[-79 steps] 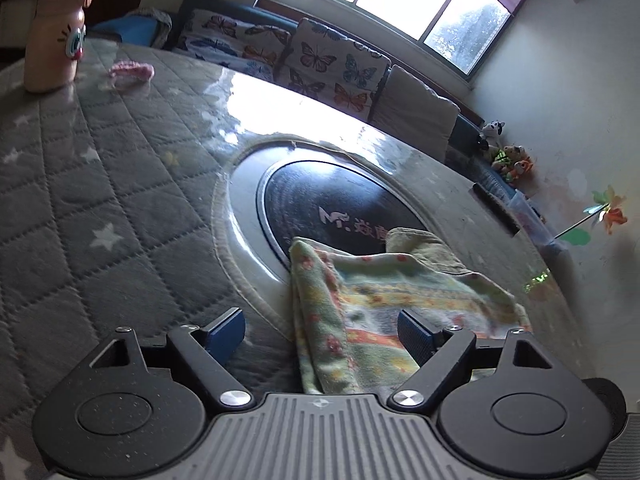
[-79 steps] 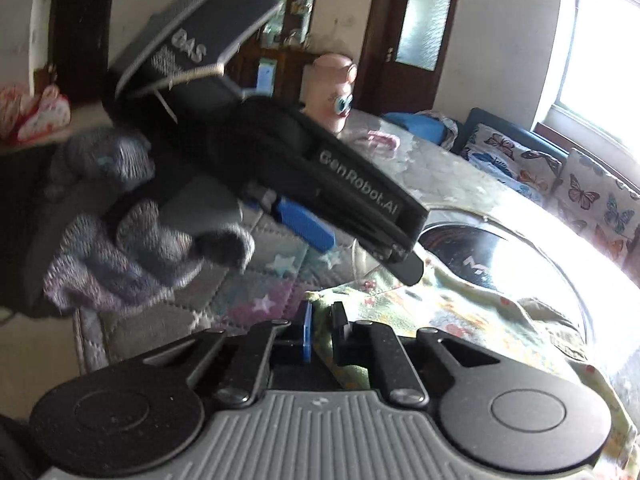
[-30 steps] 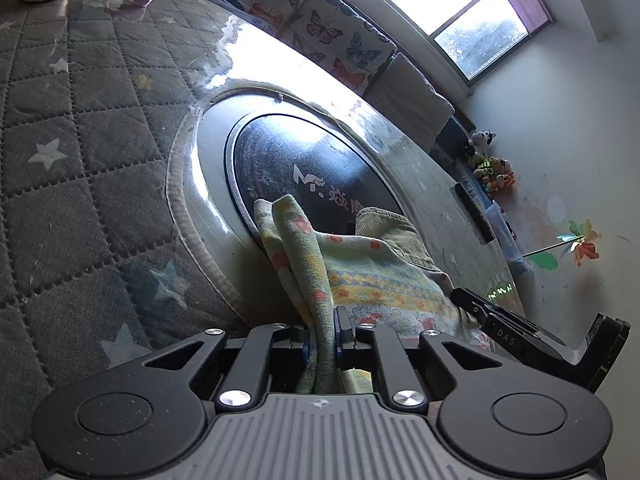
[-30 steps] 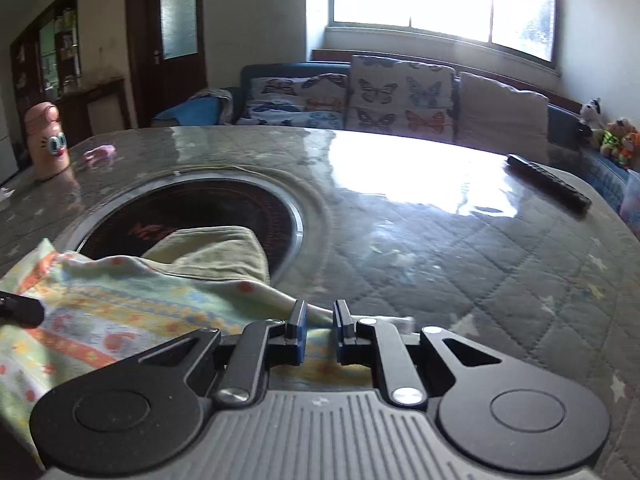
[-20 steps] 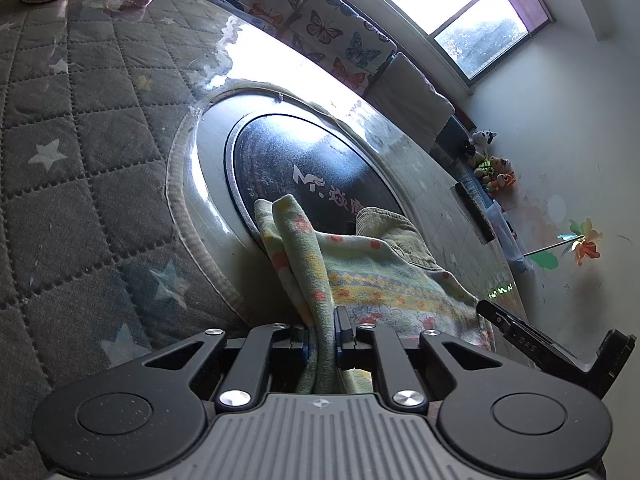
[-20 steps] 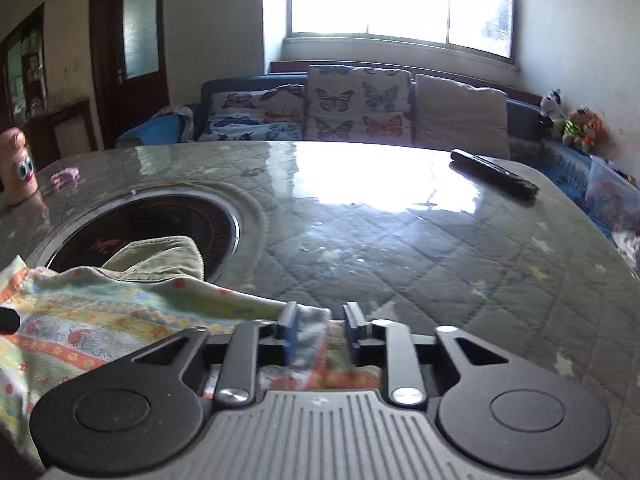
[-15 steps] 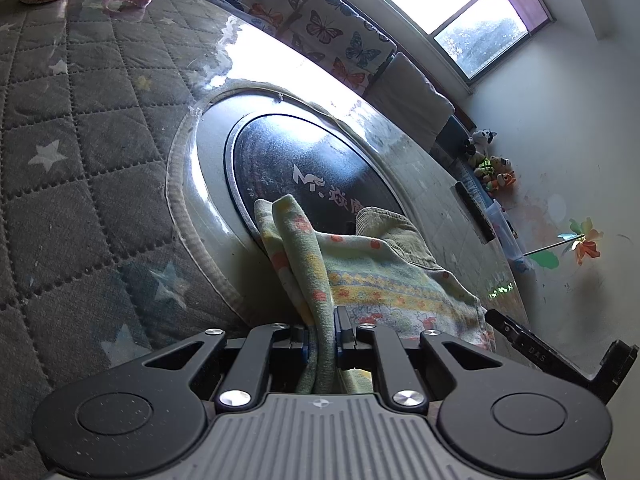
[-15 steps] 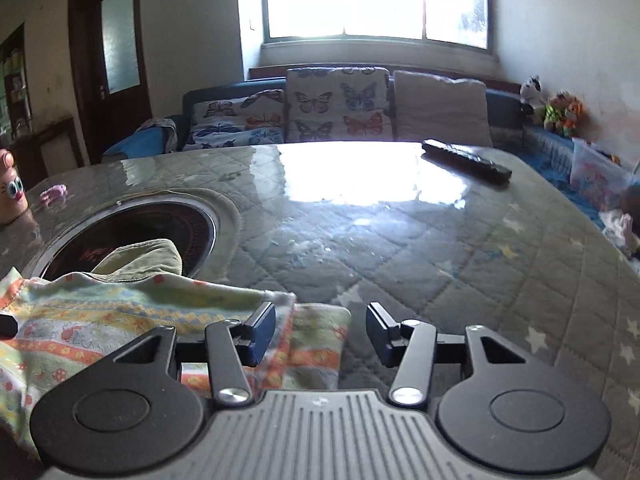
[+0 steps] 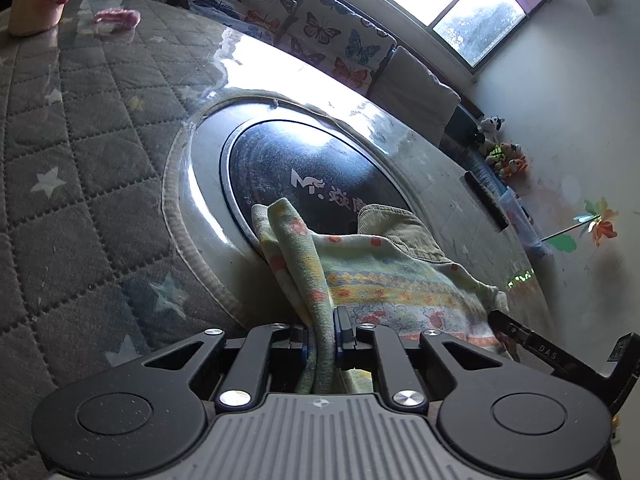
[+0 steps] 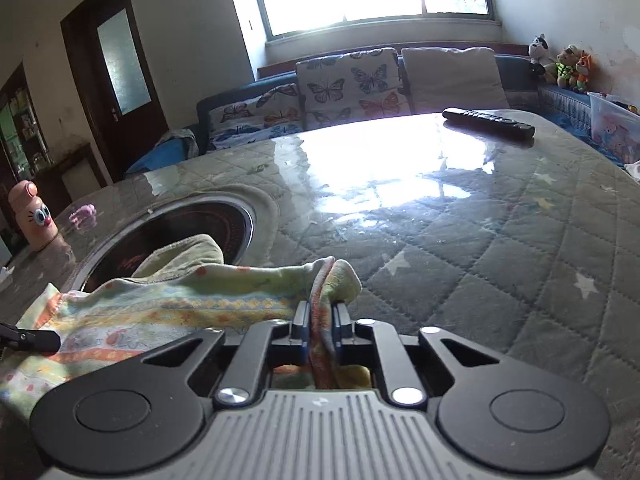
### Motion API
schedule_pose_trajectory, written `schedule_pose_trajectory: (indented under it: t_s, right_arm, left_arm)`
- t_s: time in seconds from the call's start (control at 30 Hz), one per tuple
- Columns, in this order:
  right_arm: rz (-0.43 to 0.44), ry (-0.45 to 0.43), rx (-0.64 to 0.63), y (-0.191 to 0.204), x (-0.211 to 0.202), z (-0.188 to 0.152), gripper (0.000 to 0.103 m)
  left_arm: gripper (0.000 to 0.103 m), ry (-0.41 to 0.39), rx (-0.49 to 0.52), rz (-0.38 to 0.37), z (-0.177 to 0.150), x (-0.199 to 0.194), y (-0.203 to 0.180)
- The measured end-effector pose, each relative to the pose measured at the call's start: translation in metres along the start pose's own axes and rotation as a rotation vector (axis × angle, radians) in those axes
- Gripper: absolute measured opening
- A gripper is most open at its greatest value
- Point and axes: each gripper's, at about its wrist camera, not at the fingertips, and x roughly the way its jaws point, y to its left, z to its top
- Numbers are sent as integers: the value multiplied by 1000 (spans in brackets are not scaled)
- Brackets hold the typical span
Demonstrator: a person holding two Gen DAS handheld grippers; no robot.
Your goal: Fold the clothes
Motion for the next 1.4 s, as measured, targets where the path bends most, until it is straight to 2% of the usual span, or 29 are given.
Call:
schedule_pose_trajectory:
  t_s: [0.17, 0.3, 0.67, 0.87, 0.97, 1.07, 1.13, 1.17, 1.2, 1.33, 1.4]
  right_arm:
    - [8, -62, 13, -8, -26, 7, 8]
    - [-27, -108, 9, -25, -46, 16, 8]
    - [-255, -165, 33, -110, -78, 38, 8]
    - [-363, -185, 53, -153, -87, 48, 8]
    - [-409, -161, 94, -177, -81, 43, 8]
    - [-447, -118, 125, -194, -72, 34, 10]
    - [-479, -96, 136, -201, -69, 27, 10]
    - [-489, -102, 135, -203, -73, 22, 11]
    - [-494, -110, 138, -201, -77, 20, 12]
    - [-450, -146, 138, -193, -90, 17, 12]
    - [-392, -151, 114, -179, -92, 16, 14]
  left_arm:
    - [11, -10, 91, -7, 14, 0, -30]
    - [10, 5, 170, -29, 23, 17, -68]
    - [10, 70, 347, -131, 34, 95, -189]
    - [10, 92, 444, -148, 28, 138, -242]
    - [11, 124, 484, -134, 20, 158, -253]
    - [17, 149, 526, -81, 10, 173, -258]
    - [26, 135, 547, -58, 6, 173, -255]
    - [40, 116, 559, -36, 5, 171, -254]
    - [49, 97, 570, -12, 5, 170, -252]
    - [49, 27, 604, 29, 7, 158, -251]
    - [49, 13, 624, 11, 3, 152, -254]
